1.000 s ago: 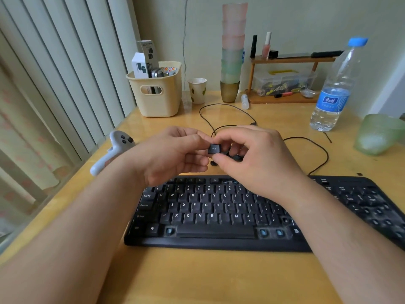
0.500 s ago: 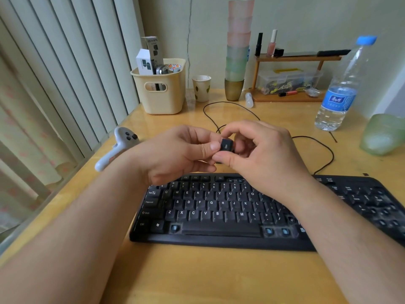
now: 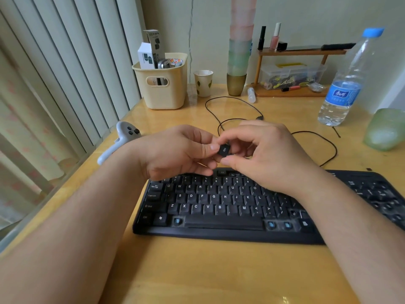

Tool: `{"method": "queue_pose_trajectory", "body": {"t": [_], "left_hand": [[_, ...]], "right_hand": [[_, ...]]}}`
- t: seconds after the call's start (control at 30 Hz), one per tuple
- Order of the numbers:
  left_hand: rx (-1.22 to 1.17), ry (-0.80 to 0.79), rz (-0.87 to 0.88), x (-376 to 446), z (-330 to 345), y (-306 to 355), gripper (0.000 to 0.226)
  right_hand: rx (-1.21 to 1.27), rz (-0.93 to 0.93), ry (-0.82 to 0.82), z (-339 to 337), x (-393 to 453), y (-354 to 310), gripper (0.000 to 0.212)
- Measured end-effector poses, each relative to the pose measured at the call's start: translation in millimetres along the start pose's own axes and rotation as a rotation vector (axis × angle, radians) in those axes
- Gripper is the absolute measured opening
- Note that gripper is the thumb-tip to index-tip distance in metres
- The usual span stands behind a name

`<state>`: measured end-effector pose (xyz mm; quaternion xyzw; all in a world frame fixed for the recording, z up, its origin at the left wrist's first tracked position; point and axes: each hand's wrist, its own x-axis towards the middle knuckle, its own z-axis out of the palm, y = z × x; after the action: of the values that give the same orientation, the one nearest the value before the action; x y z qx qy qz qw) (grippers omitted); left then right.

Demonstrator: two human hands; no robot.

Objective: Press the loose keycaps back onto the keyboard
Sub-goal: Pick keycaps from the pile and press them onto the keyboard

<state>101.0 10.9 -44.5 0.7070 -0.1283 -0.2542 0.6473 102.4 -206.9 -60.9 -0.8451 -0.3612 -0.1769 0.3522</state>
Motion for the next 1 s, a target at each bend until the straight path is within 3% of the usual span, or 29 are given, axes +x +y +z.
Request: {"method": "queue_pose_trajectory", "body": {"t": [0.23, 0.47, 0.67, 0.8, 1.0], "left_hand": [[0.033, 0.134, 0.118, -1, 5, 5, 0.026], [0.099, 0.250, 0.130, 5, 15, 4, 0.004], [0.012, 0.341, 0.147, 13, 33, 2, 0.011], [0.058, 0.308, 0.163, 12, 52, 1, 0.015], [0.270, 0.108, 0.261, 6, 88, -7, 0.010]], "right_hand": [[-0.049, 0.087, 0.116, 2, 0, -2, 0.028], [-0.088, 0.162, 0.072, -6, -3, -7, 0.020], [-0.155, 0.225, -0.006, -27, -2, -21, 0.011], [-0.399, 0.153, -0.140, -52, -6, -38, 0.010], [-0.580, 0.191, -0.268, -88, -52, -58, 0.026]]}}
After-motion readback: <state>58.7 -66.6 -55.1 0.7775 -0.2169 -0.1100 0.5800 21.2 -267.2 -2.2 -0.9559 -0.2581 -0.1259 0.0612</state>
